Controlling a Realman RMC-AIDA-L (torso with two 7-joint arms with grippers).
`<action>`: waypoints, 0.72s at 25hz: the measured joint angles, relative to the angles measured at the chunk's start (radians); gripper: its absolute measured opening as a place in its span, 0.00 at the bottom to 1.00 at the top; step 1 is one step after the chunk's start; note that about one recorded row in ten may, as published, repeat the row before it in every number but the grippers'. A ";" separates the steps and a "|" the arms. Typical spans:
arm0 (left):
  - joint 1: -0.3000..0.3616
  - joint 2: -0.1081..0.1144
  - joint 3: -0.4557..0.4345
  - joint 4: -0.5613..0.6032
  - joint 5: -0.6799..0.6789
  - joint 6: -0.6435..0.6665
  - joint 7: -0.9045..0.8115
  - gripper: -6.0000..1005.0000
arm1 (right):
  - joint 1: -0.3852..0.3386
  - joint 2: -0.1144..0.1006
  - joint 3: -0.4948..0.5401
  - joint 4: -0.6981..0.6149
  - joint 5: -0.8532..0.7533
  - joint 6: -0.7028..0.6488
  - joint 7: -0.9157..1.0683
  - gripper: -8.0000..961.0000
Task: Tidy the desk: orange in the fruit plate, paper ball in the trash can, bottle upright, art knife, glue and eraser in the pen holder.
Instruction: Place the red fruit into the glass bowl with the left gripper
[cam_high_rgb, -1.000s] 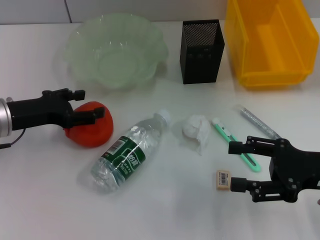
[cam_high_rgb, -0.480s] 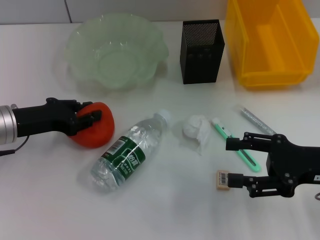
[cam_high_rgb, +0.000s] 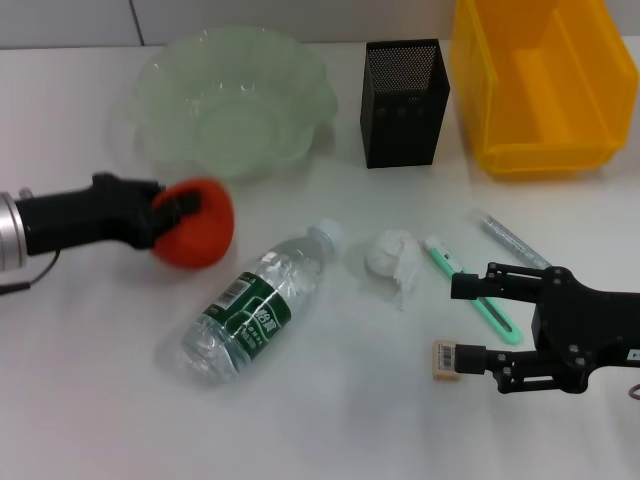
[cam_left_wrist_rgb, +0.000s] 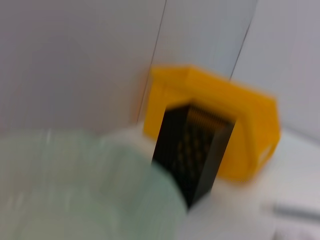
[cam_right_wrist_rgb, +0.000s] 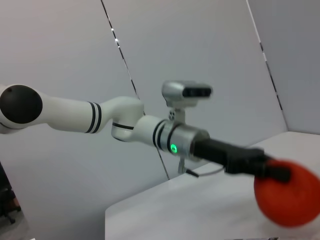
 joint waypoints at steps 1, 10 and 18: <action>0.000 0.000 0.000 0.000 0.000 0.000 0.000 0.12 | 0.000 0.000 0.000 0.000 0.000 0.000 0.000 0.82; -0.130 -0.022 0.001 0.015 -0.190 -0.072 0.012 0.06 | -0.003 0.011 0.005 0.025 0.011 0.005 -0.012 0.81; -0.274 -0.036 0.023 -0.108 -0.191 -0.384 0.011 0.06 | 0.000 0.014 0.006 0.069 0.019 0.023 -0.020 0.81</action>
